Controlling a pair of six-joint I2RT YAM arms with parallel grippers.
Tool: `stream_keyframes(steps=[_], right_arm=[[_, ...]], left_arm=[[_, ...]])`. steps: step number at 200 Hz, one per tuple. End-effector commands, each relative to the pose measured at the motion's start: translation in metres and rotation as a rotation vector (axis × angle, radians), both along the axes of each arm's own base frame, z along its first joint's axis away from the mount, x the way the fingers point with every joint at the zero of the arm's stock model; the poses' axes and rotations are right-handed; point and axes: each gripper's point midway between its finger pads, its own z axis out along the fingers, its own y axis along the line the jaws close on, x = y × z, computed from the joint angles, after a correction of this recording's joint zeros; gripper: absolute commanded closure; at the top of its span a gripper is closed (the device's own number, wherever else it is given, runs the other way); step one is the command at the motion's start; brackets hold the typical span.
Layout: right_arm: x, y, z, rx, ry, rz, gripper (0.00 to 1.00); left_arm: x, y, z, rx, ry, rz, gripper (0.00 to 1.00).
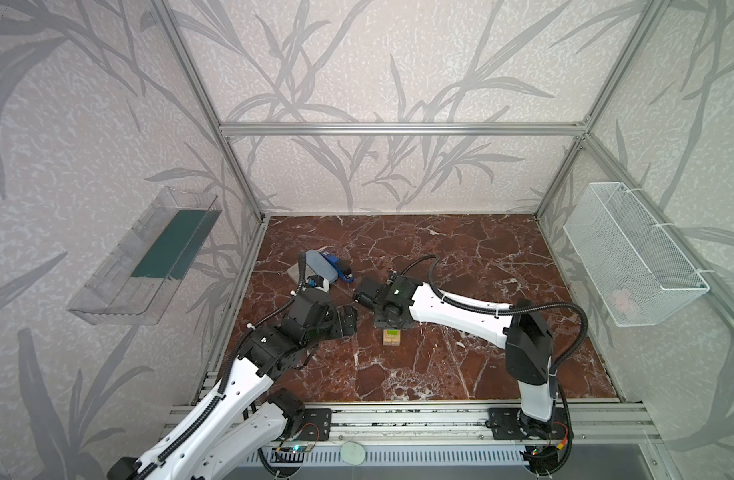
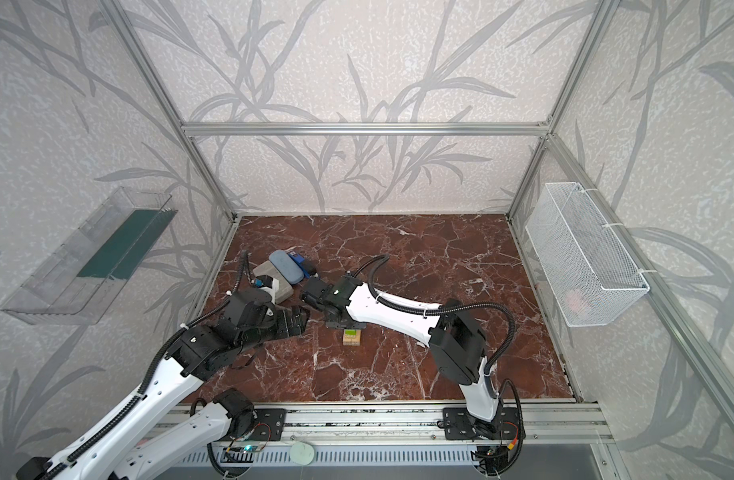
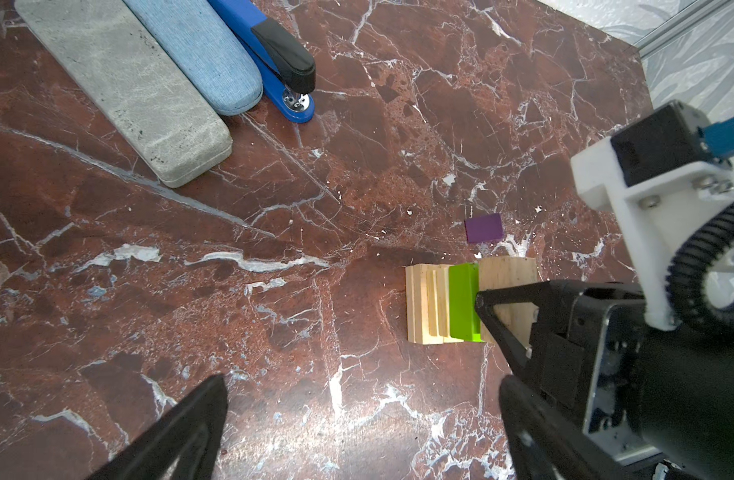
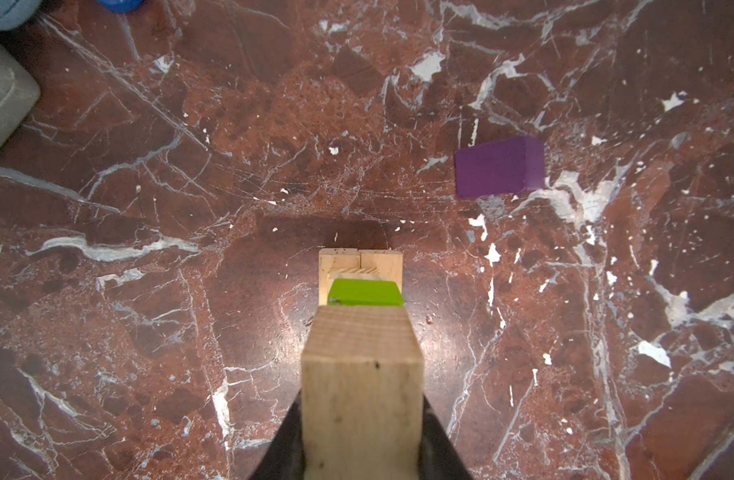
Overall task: Build the wood block tower
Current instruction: 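Lower the wooden block against the lime-green block with the right gripper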
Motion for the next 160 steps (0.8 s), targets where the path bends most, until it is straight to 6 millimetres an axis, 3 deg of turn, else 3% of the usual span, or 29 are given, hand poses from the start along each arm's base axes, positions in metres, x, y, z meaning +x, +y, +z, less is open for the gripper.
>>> stream_keyframes(steps=[1,160], right_arm=[[-0.0012,-0.0104,-0.007,-0.043,0.006,-0.024,0.77],[-0.0002,-0.0025,-0.0093,-0.018,0.018,-0.021,0.58]], left_arm=[[-0.0002,0.0085,-0.0032,0.017,0.002,0.041,0.0],[0.0008,0.0074,-0.0019,0.009,-0.004,0.04,0.01]])
